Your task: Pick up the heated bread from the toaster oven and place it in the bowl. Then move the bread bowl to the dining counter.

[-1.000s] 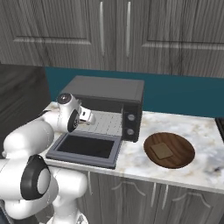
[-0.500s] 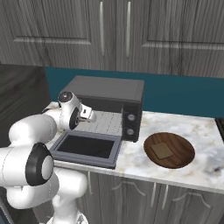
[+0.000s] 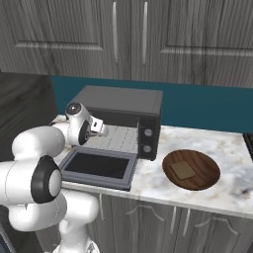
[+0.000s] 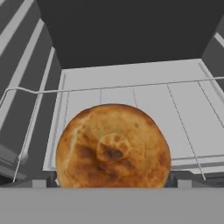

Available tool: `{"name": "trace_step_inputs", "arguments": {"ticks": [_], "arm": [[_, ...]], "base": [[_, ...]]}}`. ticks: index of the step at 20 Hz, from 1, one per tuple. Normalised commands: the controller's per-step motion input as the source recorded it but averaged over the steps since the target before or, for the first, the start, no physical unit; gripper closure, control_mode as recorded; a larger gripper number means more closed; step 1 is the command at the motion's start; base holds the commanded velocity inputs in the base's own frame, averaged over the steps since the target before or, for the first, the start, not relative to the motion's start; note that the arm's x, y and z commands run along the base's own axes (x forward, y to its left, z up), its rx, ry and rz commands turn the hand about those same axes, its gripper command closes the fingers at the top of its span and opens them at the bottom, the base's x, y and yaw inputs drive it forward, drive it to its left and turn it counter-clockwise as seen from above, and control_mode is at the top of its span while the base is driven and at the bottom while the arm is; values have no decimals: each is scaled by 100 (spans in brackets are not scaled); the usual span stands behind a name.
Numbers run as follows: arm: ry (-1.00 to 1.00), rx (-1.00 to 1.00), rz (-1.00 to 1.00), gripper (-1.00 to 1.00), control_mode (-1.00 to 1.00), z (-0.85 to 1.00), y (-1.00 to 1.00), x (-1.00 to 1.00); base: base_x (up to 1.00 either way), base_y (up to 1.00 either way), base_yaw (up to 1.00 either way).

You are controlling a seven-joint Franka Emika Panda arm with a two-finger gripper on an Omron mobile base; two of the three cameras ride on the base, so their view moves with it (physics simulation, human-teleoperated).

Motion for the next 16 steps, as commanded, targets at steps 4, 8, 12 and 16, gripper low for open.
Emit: {"name": "trace_step_inputs", "arguments": {"ticks": [4, 8, 12, 16], "arm": [[-1, 0, 0, 100, -100, -13, 0, 8], [4, 0, 0, 100, -100, 0, 0, -2], [1, 0, -2, 100, -100, 1, 0, -65], [0, 0, -11, 100, -100, 20, -21, -100]], "base": [[0, 0, 0], [0, 0, 0], [0, 0, 0], [0, 0, 0]]}}
